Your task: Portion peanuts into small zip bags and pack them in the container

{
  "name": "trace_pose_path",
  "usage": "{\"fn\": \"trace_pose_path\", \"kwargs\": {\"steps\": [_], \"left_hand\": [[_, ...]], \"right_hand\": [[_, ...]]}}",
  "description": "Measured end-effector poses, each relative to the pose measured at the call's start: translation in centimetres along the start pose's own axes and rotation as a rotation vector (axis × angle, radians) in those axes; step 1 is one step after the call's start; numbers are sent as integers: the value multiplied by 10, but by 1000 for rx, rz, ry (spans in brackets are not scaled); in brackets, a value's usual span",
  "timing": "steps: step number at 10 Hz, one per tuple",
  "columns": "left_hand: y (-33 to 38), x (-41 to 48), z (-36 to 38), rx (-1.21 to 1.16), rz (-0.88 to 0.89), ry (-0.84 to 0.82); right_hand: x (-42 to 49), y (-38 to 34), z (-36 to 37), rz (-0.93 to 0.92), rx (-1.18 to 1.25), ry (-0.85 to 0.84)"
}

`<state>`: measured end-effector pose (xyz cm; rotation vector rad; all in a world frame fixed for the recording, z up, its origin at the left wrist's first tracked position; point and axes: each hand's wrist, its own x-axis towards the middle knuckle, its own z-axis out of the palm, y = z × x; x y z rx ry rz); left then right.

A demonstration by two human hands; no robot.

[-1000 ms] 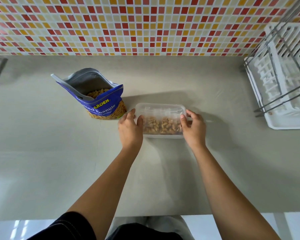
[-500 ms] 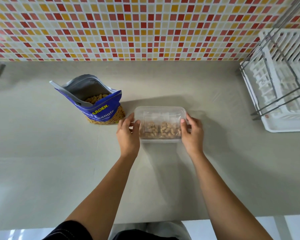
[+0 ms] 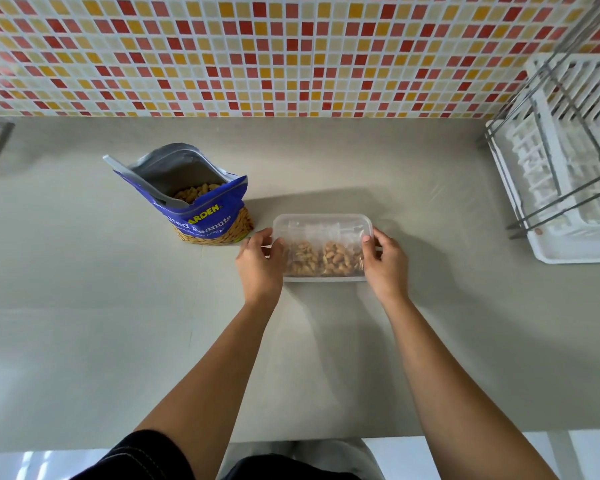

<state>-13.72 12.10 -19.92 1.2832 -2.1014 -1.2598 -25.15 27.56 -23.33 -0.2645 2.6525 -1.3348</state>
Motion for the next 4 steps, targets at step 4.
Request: {"fn": "trace_pose_path", "kwargs": {"steps": [4], "left_hand": [[8, -7, -8, 69, 27, -5]], "right_hand": [[-3, -12, -14, 80, -40, -64]]}}
